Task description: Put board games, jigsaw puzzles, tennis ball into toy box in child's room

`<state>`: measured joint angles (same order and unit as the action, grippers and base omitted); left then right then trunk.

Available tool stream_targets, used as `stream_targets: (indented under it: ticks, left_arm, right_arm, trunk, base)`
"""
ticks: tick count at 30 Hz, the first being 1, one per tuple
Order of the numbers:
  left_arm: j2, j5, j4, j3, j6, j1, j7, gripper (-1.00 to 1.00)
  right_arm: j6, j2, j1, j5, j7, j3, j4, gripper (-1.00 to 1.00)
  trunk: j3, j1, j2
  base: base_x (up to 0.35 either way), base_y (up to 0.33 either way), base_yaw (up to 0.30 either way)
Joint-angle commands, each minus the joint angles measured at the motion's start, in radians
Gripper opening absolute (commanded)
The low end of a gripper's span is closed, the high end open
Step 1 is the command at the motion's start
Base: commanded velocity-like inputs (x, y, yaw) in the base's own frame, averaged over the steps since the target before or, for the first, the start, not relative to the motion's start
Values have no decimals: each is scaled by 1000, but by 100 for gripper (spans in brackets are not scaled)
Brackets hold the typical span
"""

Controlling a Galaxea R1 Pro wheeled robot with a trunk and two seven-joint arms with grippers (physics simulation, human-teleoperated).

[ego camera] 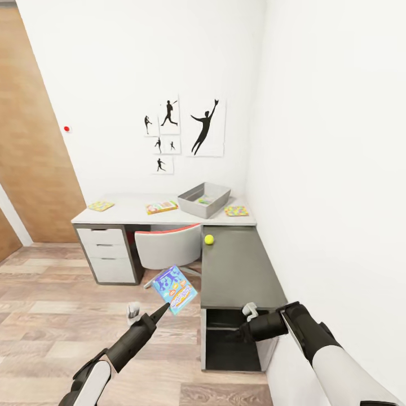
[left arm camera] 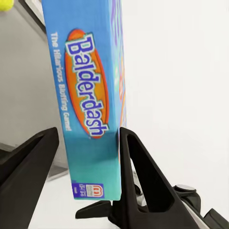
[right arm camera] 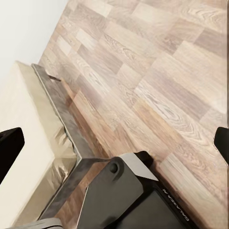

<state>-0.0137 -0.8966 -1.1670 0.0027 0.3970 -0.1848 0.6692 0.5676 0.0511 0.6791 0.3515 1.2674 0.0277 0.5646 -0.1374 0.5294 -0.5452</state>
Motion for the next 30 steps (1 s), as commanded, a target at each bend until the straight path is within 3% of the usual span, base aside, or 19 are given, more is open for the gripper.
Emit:
stream_targets:
  ticks: [1,17,30]
  left_arm:
    - [0,-11,0,0,9,-1,1,-100]
    - [0,-11,0,0,7,-1,1,-100]
    - [0,-11,0,0,7,-1,1,-100]
  right_arm:
    - [9,0,1,6,6,3,1,100]
    - [7,0,0,6,6,3,1,100]
    - [6,0,0,6,6,3,1,100]
  trunk:
    - [-2,1,-2]
    - [-2,1,-2]
    - [-2,1,-2]
  base:
    - [339,-3,0]
    - [321,-1,-5]
    - [62,0,-16]
